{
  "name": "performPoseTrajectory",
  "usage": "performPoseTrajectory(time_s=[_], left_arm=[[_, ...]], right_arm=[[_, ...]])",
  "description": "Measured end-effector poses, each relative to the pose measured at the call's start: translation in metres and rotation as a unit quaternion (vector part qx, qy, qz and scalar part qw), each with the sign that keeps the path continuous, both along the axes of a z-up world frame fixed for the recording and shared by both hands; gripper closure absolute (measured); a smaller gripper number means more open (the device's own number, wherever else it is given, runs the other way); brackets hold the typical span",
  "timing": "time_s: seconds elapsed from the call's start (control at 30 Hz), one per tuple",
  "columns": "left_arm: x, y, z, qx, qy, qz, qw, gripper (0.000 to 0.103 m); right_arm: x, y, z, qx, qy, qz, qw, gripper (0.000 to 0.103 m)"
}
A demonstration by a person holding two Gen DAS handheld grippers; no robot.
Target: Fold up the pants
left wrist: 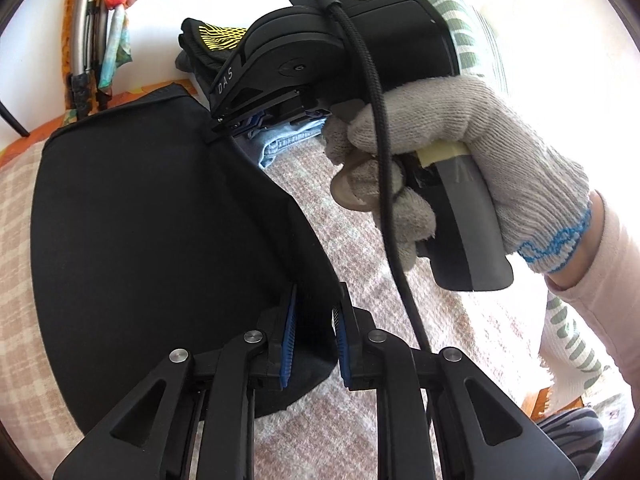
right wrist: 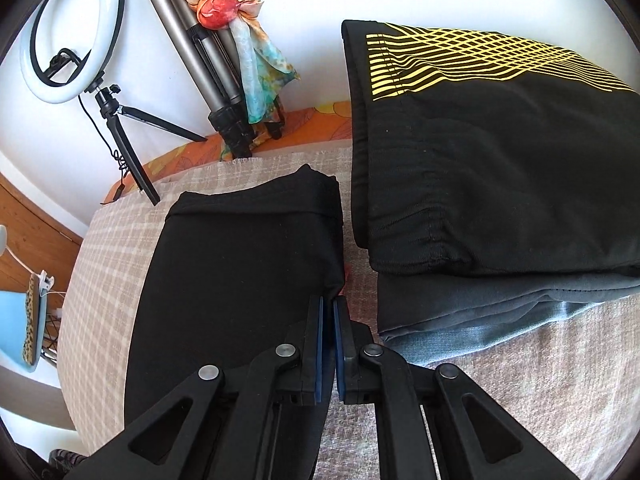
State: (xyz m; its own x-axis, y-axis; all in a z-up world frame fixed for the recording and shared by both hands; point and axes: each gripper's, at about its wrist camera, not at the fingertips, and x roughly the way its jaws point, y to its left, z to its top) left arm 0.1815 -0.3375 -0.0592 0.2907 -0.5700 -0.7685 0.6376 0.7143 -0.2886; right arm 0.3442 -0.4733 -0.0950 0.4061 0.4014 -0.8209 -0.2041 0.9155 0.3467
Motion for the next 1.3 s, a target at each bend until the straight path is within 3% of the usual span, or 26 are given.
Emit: performPoseTrajectory(time_s=[0.13,0.2,0.37,0.43,0.5,0.73,1.07,1.3], left_arm=[[-0.012,0.010,0.007,0.010,0.000,-0.012,0.9999,0.083],[-0.014,0.019,0.011,0.011,-0.001,-0.007,0.9999,0.083],[-0.019,0.045,0.022,0.016,-0.006,0.002,0.9999,0.083],[-0.018,0.057,0.028,0.014,-0.007,0.011,0.9998,0.082],[-0.017,0.067,0.032,0.020,-0.018,0.023,0.9994,0.068],[0.029,0.100,0.029,0.046,-0.039,0.088,0.9943,0.065],[0.096,0.130,-0.009,0.007,0.047,0.179,0.9826,0.063],[0.108,0.122,-0.017,-0.003,0.058,0.181,0.9819,0.055]], right_arm=[[-0.003,-0.001,0.004,-0.003,-0.009,0.006,1.000,0.086],[-0.007,-0.003,0.008,-0.003,-0.017,0.007,1.000,0.075],[-0.026,-0.007,0.020,-0.008,-0.033,0.018,0.999,0.071],[-0.034,-0.009,0.022,0.004,-0.032,0.022,0.999,0.065],[-0.041,-0.009,0.021,0.015,-0.031,0.031,0.999,0.062],[-0.051,-0.003,-0.004,0.013,-0.012,0.041,0.999,0.062],[-0.041,-0.005,-0.021,0.055,0.005,0.038,0.998,0.058],[-0.024,-0.001,-0.022,0.076,0.008,0.026,0.997,0.053]])
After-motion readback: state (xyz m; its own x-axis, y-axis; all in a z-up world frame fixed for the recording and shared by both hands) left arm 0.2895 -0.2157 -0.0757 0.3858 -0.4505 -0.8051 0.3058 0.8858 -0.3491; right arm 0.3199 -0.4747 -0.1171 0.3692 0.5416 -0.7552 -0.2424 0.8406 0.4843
